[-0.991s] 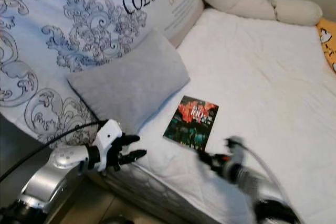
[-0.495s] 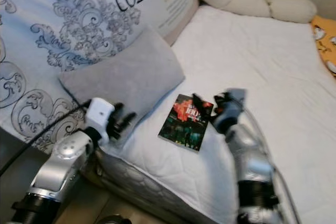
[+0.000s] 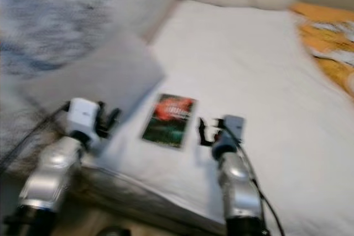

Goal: Clean up the room

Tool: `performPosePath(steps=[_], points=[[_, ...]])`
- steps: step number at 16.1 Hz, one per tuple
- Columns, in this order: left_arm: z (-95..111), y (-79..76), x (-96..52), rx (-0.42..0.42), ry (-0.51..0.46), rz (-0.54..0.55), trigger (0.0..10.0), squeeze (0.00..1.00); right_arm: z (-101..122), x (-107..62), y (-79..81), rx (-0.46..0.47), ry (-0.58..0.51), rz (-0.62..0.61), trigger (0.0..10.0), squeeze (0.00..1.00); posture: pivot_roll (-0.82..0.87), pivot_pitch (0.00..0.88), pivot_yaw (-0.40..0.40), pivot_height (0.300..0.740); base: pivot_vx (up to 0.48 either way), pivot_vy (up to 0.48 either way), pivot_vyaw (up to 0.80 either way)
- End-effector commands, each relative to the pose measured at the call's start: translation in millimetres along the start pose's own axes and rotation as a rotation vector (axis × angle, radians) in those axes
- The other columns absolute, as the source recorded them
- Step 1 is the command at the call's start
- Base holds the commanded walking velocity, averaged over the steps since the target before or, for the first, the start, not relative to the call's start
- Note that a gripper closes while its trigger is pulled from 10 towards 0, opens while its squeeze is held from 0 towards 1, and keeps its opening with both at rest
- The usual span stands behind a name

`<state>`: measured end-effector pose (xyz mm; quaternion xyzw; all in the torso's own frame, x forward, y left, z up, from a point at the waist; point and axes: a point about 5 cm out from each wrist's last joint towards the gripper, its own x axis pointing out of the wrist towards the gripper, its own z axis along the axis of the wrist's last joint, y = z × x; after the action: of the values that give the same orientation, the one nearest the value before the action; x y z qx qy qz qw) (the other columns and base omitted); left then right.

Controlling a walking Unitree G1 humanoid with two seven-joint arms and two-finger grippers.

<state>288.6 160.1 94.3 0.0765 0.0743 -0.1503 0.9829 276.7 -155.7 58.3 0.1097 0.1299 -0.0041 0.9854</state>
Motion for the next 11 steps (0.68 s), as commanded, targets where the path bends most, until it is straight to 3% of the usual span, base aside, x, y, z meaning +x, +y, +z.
performPosePath(steps=[1, 5, 11], points=[[1.8, 6.3, -2.2, 0.017, -0.005, 0.022, 10.0, 0.0, 4.2, 0.3, 2.4, -0.009, -0.024, -0.007, 10.0, 0.0, 0.09, 0.0, 0.002, 0.74, 0.0, -0.412, -0.54], [1.8, 12.3, -1.7, 0.001, -0.01, 0.066, 10.0, 0.0, 5.9, -0.6, 3.0, -0.022, -0.046, -0.013, 10.0, 0.0, 0.08, 0.0, 0.012, 0.74, 0.0, -0.41, -0.12], [2.8, 8.4, 0.8, 0.022, -0.017, 0.067, 10.0, 0.0, 12.0, 4.5, -6.5, -0.122, -0.035, -0.021, 10.0, 0.0, 0.08, 0.0, 0.006, 0.74, 0.0, -0.409, 0.0]])
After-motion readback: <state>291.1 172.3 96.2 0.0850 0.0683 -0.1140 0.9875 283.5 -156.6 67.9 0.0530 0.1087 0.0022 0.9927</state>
